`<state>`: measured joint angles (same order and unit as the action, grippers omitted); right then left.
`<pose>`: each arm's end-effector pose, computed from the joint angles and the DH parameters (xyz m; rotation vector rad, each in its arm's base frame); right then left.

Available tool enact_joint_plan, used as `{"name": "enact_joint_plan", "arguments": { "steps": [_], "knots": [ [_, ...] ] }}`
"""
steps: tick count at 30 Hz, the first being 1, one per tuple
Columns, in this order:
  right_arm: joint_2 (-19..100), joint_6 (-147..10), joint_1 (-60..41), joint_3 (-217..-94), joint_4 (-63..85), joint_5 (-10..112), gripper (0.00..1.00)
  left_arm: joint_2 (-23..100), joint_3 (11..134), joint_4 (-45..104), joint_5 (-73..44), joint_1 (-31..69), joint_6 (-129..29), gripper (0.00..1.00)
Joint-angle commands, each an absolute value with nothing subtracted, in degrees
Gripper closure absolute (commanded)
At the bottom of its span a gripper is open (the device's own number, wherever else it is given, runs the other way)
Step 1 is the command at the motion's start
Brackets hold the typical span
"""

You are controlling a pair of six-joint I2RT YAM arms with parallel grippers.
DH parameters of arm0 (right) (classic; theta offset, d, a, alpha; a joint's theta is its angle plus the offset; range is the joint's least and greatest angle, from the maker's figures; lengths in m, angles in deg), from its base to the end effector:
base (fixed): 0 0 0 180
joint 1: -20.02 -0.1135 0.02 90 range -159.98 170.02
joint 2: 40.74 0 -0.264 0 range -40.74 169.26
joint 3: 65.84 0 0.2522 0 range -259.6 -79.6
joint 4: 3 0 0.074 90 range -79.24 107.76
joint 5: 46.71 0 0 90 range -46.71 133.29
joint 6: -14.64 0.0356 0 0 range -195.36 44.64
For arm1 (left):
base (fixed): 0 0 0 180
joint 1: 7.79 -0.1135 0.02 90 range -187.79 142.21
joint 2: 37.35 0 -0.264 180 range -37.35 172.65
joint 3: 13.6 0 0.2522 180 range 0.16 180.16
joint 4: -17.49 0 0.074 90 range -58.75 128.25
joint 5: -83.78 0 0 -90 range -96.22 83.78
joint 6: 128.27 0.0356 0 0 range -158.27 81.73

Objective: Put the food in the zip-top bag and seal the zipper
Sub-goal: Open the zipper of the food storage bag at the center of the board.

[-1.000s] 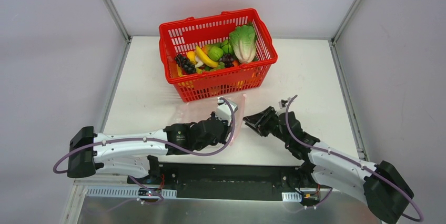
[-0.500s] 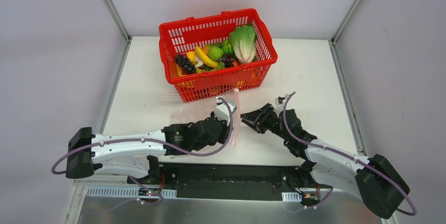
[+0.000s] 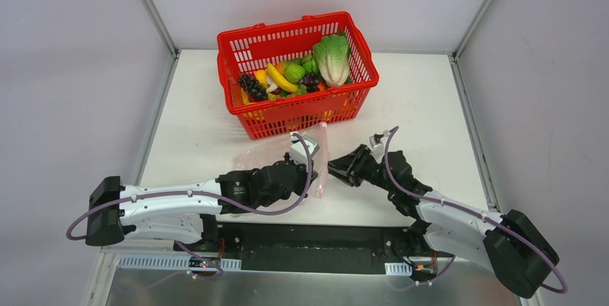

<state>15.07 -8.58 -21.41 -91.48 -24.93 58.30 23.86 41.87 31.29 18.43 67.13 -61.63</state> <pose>0.1416 0.1372 0.1896 0.2152 1.9907 1.5487 0.0778 -0.2318 0.2841 0.5711 1.8669 -0.7547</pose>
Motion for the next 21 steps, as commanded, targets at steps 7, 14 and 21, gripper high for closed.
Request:
{"name": "enact_joint_plan", "arguments": {
  "steps": [7, 14, 21],
  "knots": [
    [16.0, -8.7, -21.1, -92.3, -32.3, 64.3, 0.83, 22.3, 40.7, 28.5, 20.7, 67.0, -62.2, 1.0],
    [13.5, -10.8, -21.1, -92.5, -24.2, 61.1, 1.0, 21.9, 40.7, 31.6, 23.5, 67.0, -62.6, 0.97],
    [10.6, -16.9, -21.0, -93.4, -9.8, 57.8, 1.0, 16.9, 36.0, 37.8, 25.2, 66.9, -67.0, 0.26]
  ]
}}
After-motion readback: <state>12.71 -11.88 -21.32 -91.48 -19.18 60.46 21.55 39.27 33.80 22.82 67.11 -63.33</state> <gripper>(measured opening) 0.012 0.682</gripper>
